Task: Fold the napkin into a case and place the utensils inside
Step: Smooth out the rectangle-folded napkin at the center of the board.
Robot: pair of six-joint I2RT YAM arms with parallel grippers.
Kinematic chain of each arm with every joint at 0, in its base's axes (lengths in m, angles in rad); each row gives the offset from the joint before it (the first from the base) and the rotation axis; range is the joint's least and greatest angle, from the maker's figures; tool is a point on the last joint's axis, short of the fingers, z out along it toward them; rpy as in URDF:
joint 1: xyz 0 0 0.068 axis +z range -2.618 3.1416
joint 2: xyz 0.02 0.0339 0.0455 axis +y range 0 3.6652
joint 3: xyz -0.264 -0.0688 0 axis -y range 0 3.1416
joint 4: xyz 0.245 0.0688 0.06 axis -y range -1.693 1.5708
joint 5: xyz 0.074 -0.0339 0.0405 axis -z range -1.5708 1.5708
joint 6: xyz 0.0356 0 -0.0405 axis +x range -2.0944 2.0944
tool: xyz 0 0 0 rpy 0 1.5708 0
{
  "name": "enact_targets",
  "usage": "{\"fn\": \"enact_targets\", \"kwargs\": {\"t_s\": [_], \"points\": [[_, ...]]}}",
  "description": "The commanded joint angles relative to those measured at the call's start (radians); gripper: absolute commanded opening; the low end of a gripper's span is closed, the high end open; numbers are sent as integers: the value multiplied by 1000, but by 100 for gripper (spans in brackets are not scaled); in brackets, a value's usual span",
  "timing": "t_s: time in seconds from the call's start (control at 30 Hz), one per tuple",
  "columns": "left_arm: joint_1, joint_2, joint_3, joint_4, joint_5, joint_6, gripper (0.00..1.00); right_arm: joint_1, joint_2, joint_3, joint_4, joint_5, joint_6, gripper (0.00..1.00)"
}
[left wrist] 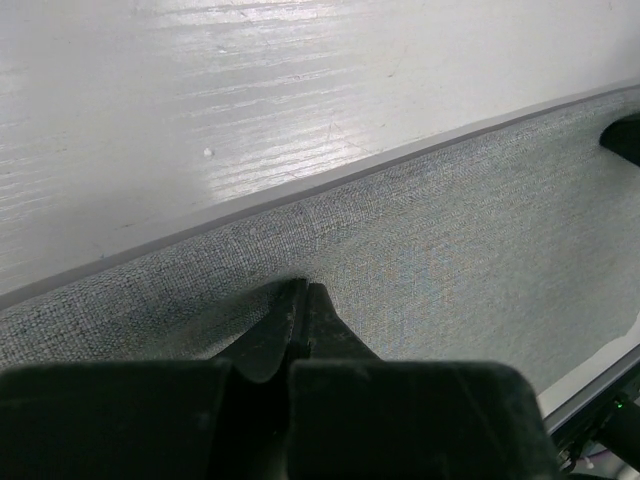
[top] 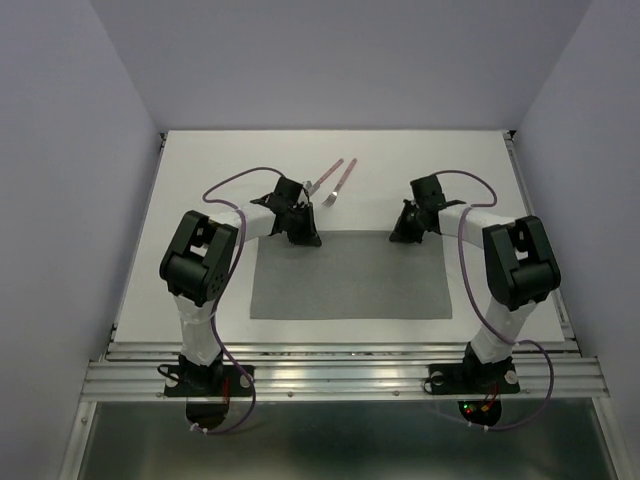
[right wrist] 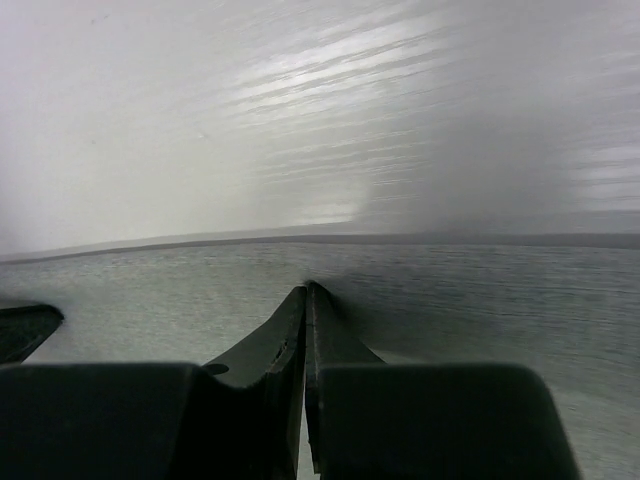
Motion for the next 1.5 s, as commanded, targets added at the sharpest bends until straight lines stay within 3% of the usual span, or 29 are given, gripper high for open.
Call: {"fn": "enact_targets", "kwargs": {"t_s": [0.0, 0.33, 0.67, 0.87, 1.07, 1.23, 1.47], "points": [[14, 25, -12, -78, -53, 54, 0, -69, -65, -34, -11, -3, -66, 6], [132, -40, 21, -153, -59, 105, 0, -223, -108, -59, -49, 15, -136, 6], [208, -60, 28, -187, -68, 137, 0, -232, -57, -52, -56, -37, -142, 5], [208, -71, 22, -179, -42, 139, 0, -232, -143, -65, -36, -95, -136, 5], [195, -36, 31, -172, -4, 136, 0, -138, -203, 0, -23, -109, -97, 6], [154, -10, 68, -172, 1, 130, 0, -36, -73, 128, -53, -95, -46, 7], [103, 25, 119, -190, 14, 133, 0, -25, 61, 147, -49, -29, 28, 7]]}}
